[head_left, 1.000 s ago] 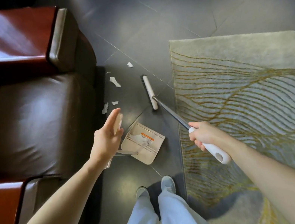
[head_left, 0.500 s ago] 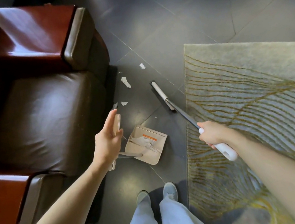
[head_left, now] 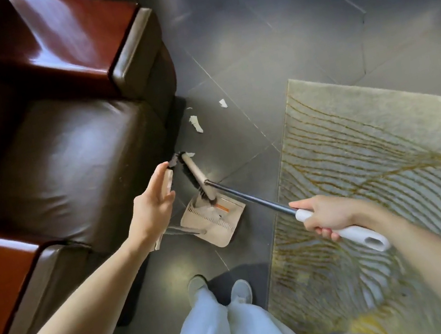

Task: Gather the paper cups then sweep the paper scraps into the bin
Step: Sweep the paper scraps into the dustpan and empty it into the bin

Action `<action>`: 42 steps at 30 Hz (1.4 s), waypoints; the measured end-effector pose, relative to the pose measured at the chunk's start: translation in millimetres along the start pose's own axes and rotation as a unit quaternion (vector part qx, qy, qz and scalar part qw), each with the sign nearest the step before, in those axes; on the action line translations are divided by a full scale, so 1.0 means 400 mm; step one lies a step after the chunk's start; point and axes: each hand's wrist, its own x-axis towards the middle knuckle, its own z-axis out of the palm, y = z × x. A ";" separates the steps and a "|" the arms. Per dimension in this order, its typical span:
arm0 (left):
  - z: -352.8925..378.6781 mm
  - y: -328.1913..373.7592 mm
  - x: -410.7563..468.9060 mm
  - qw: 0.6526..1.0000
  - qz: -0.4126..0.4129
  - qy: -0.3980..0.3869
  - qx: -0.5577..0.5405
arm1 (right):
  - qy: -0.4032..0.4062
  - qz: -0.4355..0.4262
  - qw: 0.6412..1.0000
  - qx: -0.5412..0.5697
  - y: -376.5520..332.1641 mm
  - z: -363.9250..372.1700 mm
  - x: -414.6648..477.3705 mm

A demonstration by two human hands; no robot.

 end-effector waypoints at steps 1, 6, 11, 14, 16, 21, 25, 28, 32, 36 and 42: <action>-0.011 -0.010 -0.005 1.000 -0.005 0.011 -0.006 | 0.007 -0.006 1.000 0.012 -0.020 -0.009 0.001; -0.088 -0.048 0.018 0.996 -0.039 0.061 -0.057 | 0.062 -0.024 0.995 0.076 -0.142 -0.053 0.070; -0.158 -0.089 0.088 0.987 -0.068 0.092 -0.109 | 0.089 -0.037 0.989 0.112 -0.297 -0.055 0.186; -0.190 -0.112 0.150 0.983 -0.079 0.119 -0.117 | 0.102 -0.035 0.982 0.153 -0.379 -0.042 0.270; -0.207 -0.129 0.195 0.980 -0.089 0.133 -0.119 | 0.104 -0.032 0.977 0.181 -0.423 -0.022 0.324; -0.255 -0.148 0.313 0.981 -0.090 0.140 -0.102 | 0.070 -0.014 0.974 0.213 -0.503 0.028 0.427; -0.293 -0.147 0.384 0.982 -0.095 0.125 -0.106 | 0.022 0.023 0.978 0.208 -0.535 0.063 0.420; -0.301 -0.146 0.407 0.983 -0.085 0.116 -0.114 | -0.017 0.067 0.980 0.188 -0.530 0.066 0.373; -0.290 -0.143 0.398 0.985 -0.079 0.099 -0.118 | -0.059 0.103 0.976 0.184 -0.528 0.006 0.284; -0.273 -0.126 0.379 0.988 -0.072 0.068 -0.116 | -0.067 0.100 0.974 0.192 -0.556 -0.103 0.209; -0.225 -0.070 0.369 0.991 -0.059 0.049 -0.108 | -0.029 0.059 0.981 0.184 -0.577 -0.214 0.124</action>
